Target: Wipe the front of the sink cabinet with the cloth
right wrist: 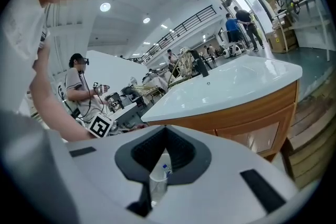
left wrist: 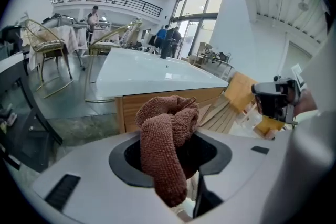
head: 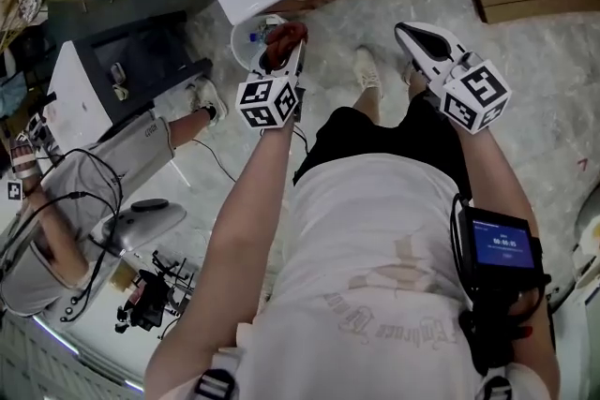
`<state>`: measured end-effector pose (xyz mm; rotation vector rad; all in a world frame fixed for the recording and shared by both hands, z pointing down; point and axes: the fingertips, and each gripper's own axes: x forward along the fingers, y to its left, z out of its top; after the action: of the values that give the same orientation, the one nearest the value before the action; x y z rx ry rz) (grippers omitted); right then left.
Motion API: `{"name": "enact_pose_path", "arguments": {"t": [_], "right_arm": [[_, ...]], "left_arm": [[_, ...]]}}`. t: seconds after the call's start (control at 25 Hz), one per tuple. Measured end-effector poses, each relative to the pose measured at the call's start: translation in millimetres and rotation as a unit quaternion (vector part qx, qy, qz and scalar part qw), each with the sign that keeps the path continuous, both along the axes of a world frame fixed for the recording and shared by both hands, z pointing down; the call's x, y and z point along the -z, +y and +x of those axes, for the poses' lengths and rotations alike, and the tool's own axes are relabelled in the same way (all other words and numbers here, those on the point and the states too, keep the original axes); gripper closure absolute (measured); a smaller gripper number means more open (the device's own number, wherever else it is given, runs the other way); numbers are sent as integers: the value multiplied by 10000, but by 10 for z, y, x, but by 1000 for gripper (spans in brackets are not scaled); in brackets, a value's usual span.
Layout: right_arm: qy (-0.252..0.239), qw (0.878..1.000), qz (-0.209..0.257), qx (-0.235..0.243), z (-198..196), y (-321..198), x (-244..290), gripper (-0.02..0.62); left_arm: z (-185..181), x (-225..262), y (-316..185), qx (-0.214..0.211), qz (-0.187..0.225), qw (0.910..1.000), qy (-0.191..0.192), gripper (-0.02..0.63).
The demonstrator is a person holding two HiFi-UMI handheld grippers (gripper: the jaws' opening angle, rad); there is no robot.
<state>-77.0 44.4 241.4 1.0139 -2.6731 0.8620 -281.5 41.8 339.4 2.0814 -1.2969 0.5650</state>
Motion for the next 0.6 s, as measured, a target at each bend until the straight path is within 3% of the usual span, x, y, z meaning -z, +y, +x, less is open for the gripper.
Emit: {"name": "enact_pose_path", "arguments": {"t": [0.2, 0.36, 0.6], "right_arm": [[-65, 9999, -11, -98, 5, 157, -137, 583], [-78, 9998, -60, -174, 30, 176, -181, 583], [-76, 9991, -147, -390, 185, 244, -264, 583]], "left_arm": [[-349, -209, -63, 574, -57, 9983, -83, 428], [-669, -313, -184, 1053, -46, 9929, -547, 428], [-735, -450, -339, 1166, -17, 9904, -741, 428]]}}
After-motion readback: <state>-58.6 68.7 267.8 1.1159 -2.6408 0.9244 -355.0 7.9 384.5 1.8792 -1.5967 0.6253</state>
